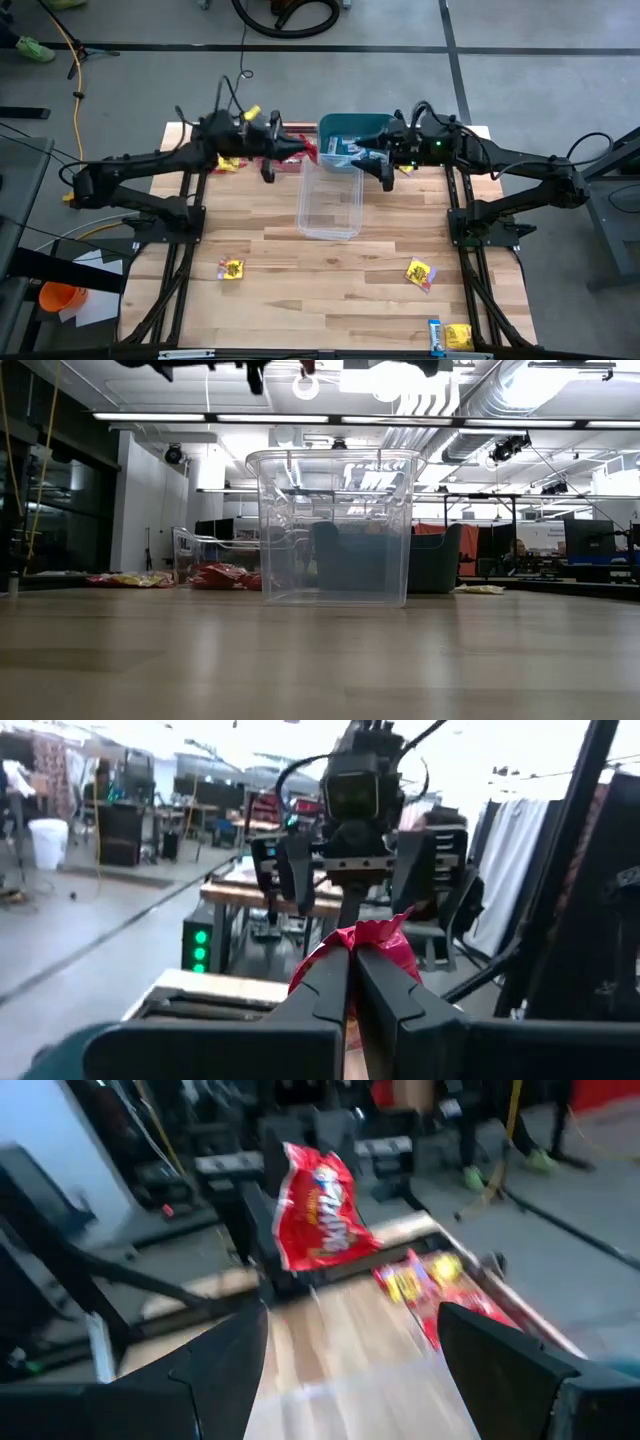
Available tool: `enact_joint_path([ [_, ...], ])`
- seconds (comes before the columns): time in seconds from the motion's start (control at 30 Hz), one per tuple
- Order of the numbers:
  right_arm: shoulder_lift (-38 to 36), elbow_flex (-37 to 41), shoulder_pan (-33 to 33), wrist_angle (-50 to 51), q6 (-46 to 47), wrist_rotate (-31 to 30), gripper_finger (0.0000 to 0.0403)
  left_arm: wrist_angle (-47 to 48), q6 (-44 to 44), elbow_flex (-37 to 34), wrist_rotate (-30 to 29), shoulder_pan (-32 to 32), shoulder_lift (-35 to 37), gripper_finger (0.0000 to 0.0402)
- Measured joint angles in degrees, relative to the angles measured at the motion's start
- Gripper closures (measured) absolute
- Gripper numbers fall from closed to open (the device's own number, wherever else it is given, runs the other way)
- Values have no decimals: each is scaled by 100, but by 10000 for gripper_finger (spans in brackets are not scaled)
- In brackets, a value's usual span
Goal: Sort candy
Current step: Put the red candy into the transparent bin
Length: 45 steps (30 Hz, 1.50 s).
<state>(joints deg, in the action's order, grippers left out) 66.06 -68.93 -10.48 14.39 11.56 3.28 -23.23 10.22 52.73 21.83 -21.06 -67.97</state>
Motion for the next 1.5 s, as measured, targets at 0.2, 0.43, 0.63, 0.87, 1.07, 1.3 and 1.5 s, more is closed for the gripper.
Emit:
enact_joint_path([
  [0.2, -2, 0, 0, -806, -394, 32, 114, 15, -80, 140, 60, -147, 200, 401],
  [0.43, 63, 0, 2, -879, -1185, 34, 114, 62, -4, 142, 724, -87, 235, 401],
  [0.63, 223, -2, 2, -860, -1737, 36, 114, 100, -40, 140, 638, -89, 237, 401],
  [0.87, 230, -2, 2, -867, -908, 38, 114, 167, -87, 140, 638, -89, 235, 401],
  [1.07, 164, -2, 2, -873, -897, 172, 114, 161, -94, 140, 638, -89, 235, 401],
  [1.3, 177, -2, 2, -791, -731, 427, 114, 375, -254, 140, 347, -87, 237, 401],
  [1.5, 177, -2, 2, -782, -747, 424, 114, 1092, -858, 138, -961, -155, 208, 401],
])
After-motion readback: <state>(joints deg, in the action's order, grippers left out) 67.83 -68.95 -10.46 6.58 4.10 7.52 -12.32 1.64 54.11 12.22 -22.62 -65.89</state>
